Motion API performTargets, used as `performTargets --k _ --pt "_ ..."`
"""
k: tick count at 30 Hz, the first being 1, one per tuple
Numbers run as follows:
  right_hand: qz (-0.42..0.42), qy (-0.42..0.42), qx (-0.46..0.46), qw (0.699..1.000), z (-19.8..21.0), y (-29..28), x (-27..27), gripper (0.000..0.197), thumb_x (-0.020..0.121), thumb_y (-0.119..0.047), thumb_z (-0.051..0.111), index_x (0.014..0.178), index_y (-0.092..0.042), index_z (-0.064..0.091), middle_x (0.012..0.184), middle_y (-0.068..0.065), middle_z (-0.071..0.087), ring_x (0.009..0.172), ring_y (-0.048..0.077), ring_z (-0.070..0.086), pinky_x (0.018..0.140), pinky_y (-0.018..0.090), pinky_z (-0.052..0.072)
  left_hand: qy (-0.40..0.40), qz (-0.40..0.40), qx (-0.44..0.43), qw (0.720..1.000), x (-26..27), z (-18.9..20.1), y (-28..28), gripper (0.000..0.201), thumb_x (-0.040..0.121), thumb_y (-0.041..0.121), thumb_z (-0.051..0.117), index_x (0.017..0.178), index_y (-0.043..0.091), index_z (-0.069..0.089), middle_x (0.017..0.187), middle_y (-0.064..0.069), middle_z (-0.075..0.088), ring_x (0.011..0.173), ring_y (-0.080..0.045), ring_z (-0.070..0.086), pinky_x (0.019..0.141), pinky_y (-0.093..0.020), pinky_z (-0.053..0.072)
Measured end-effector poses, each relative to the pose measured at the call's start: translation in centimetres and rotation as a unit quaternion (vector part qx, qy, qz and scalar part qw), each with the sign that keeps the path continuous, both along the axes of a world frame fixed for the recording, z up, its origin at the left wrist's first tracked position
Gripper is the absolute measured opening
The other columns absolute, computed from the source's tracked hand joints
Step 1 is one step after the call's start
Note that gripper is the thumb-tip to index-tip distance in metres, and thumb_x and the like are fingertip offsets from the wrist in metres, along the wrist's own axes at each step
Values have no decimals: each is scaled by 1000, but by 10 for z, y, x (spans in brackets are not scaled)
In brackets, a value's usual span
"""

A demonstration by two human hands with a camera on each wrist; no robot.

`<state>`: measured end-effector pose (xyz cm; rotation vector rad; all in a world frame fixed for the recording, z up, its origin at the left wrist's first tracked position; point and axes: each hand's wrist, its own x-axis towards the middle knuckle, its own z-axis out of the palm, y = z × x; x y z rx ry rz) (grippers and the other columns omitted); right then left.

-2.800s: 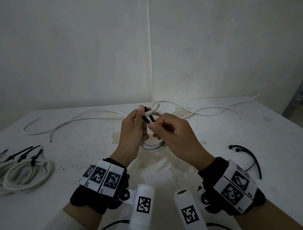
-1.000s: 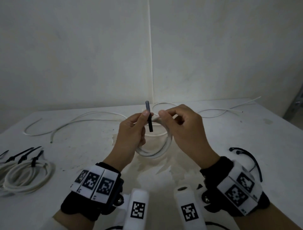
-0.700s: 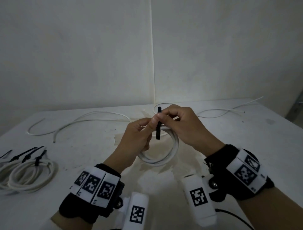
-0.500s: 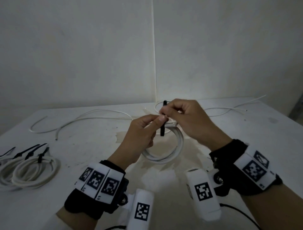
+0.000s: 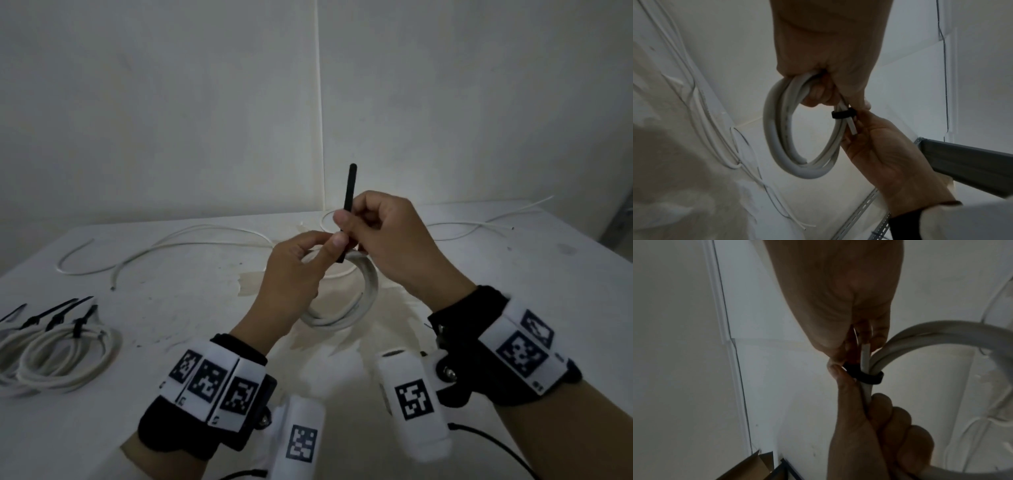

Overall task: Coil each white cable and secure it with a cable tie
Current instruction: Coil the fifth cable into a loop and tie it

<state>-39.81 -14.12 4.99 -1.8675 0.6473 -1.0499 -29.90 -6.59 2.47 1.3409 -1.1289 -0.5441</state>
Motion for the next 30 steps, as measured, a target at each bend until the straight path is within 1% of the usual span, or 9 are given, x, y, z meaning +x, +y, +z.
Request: performTargets --k 3,9,12,17,20,23,25,27,30 --pt "-40 16 -56 997 -3 3 1 19 87 -18 61 72 -9 55 61 -1 57 58 13 53 60 28 45 -12 -4 -12 1000 -1 -2 1 16 88 21 57 74 20 64 40 19 52 37 4 45 42 -6 31" --pt "-93 32 -135 986 -3 1 3 21 89 -21 57 72 -12 48 51 -10 47 45 0 46 52 20 37 -54 14 -38 998 -2 -5 0 11 86 18 60 80 13 68 70 6 64 44 7 49 47 -5 34" --pt "-110 14 -133 985 -4 0 6 22 89 -19 58 71 -11 48 48 -11 44 42 -3 48 48 13 34 -80 28 -38 996 -2 -6 0 12 87 20 60 79 15 68 70 8 64 47 7 50 48 -7 35" --pt "-122 -2 -114 986 -4 -4 16 31 89 -21 58 62 -20 42 51 -5 46 44 5 46 48 14 35 -91 28 -27 995 5 1 0 14 88 20 59 77 16 67 57 16 61 43 7 48 46 -5 33" --pt "-66 39 -96 992 -1 -5 17 26 91 -28 53 67 -21 45 58 -6 50 48 1 47 48 10 34 -58 24 -2 998 11 3 2 15 88 23 58 77 17 65 40 19 51 35 4 44 42 -6 30" --pt "28 98 -25 994 -8 2 16 33 95 -44 35 83 -20 55 71 -7 58 64 2 54 61 9 39 5 37 3 999 18 1 6 15 86 31 58 79 19 62 35 13 44 32 -4 33 36 -16 29" --pt "83 109 36 990 -17 9 17 45 94 -49 25 95 -22 61 69 -3 61 66 9 60 73 22 47 27 37 14 999 22 -1 6 19 85 37 57 83 19 57 35 10 40 34 -4 29 36 -17 28" --pt "102 78 66 990 -21 13 22 42 95 -47 27 85 -31 65 54 -4 50 53 11 53 67 32 50 56 26 25 998 27 -3 8 24 91 38 49 86 15 53 37 10 36 35 -4 29 37 -17 28" --pt "87 35 80 992 -26 13 33 41 96 -41 33 65 -29 57 50 -5 36 47 10 38 53 27 40 105 9 51 993 38 -2 13 33 98 36 35 95 11 56 45 5 44 39 -7 40 42 -20 40"
